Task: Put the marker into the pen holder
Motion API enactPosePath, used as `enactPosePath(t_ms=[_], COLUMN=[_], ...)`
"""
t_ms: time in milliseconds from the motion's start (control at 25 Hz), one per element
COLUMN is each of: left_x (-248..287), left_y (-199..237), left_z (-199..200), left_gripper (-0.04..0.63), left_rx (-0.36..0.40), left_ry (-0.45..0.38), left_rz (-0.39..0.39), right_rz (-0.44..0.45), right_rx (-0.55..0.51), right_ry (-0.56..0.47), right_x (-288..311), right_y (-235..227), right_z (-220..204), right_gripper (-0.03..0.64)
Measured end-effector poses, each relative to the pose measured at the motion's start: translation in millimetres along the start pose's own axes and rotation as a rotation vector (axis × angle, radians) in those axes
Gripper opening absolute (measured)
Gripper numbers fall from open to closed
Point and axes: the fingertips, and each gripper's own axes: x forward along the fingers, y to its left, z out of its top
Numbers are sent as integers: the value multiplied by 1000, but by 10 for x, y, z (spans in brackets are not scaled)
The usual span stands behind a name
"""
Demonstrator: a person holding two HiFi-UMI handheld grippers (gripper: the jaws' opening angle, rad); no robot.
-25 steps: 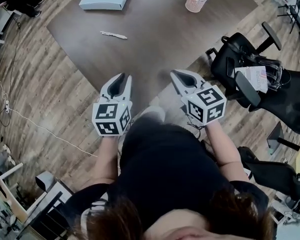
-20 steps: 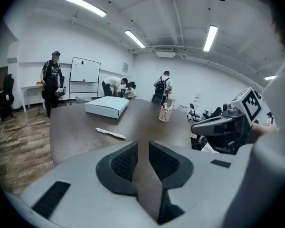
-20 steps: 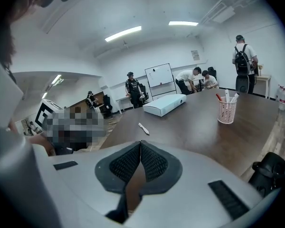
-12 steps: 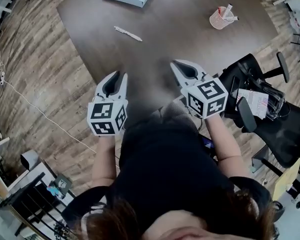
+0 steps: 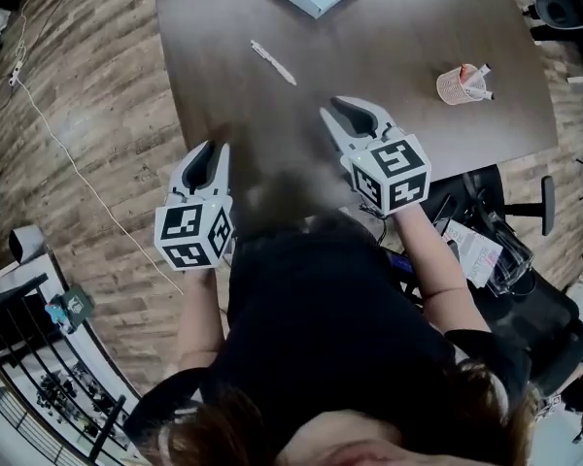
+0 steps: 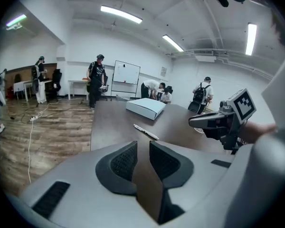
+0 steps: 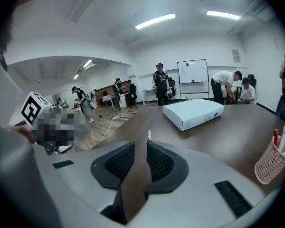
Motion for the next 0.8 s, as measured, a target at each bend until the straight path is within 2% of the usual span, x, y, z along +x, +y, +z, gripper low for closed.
enactPosePath(t_ms=[400, 800], left_x=[-254, -395], left_y=[226, 409], left_z=[-233, -430], left_gripper=[97, 97], left_rx=[-140, -193], left_ry=[4, 42], left_rz=[189, 289], right_rz=[111, 91], right_rx=[-113, -139], right_ry=[89, 163], right_x=[623, 1208], right_y=[-47, -173], right_z=[-21, -222], right_gripper=[118, 124])
